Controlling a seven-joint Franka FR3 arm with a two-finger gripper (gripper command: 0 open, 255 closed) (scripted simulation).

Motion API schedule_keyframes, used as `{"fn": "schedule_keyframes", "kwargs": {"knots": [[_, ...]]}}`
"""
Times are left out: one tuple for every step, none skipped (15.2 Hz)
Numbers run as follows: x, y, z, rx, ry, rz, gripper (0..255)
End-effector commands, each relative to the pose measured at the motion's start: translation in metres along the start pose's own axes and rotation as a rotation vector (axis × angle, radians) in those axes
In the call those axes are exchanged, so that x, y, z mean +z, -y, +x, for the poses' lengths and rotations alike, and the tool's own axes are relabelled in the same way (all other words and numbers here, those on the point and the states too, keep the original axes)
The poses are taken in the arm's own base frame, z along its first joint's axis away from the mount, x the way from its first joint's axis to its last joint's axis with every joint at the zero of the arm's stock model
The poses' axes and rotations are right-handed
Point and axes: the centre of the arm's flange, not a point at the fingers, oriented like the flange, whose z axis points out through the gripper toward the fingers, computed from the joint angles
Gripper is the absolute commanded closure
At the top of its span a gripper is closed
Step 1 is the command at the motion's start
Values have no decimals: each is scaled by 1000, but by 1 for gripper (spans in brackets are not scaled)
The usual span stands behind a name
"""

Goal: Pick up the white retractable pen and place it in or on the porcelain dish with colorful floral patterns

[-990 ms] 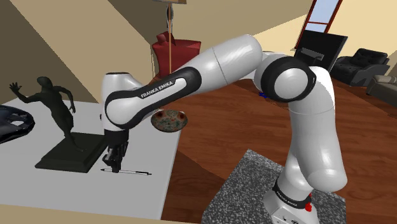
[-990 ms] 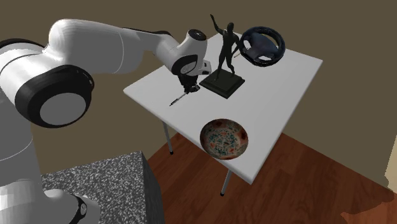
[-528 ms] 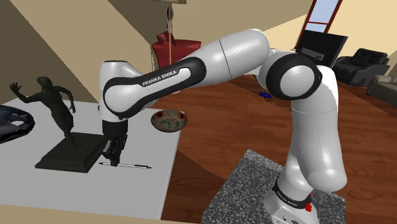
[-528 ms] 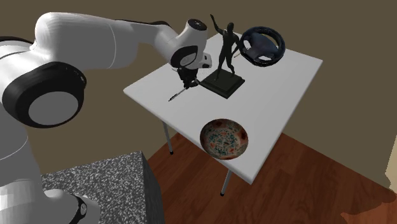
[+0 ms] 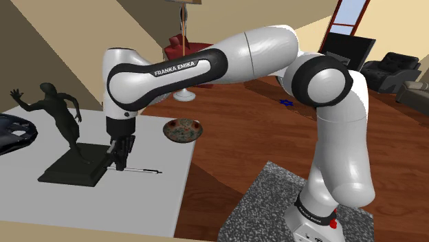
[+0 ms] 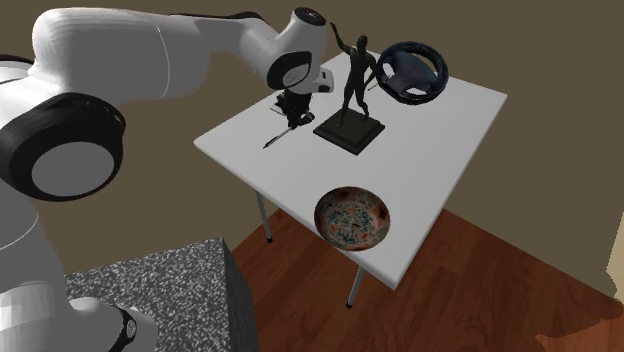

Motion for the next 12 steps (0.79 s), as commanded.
{"fn": "schedule_keyframes", "kwargs": {"knots": [[-10, 3, 1, 0, 1, 0, 255], [-15, 4, 1, 0, 1, 0, 255], [-20, 6, 1, 0, 1, 0, 255], [-25, 7, 2, 0, 1, 0, 255], [-26, 8, 2, 0, 1, 0, 255], [-31, -4, -1, 0, 1, 0, 255], [-35, -17, -4, 0, 1, 0, 255], [-39, -29, -7, 0, 1, 0, 255], [-44, -41, -10, 0, 1, 0, 255], [-48, -53, -14, 0, 1, 0, 255], [-52, -65, -17, 0, 1, 0, 255], [-57, -77, -20, 0, 1, 0, 255]]}}
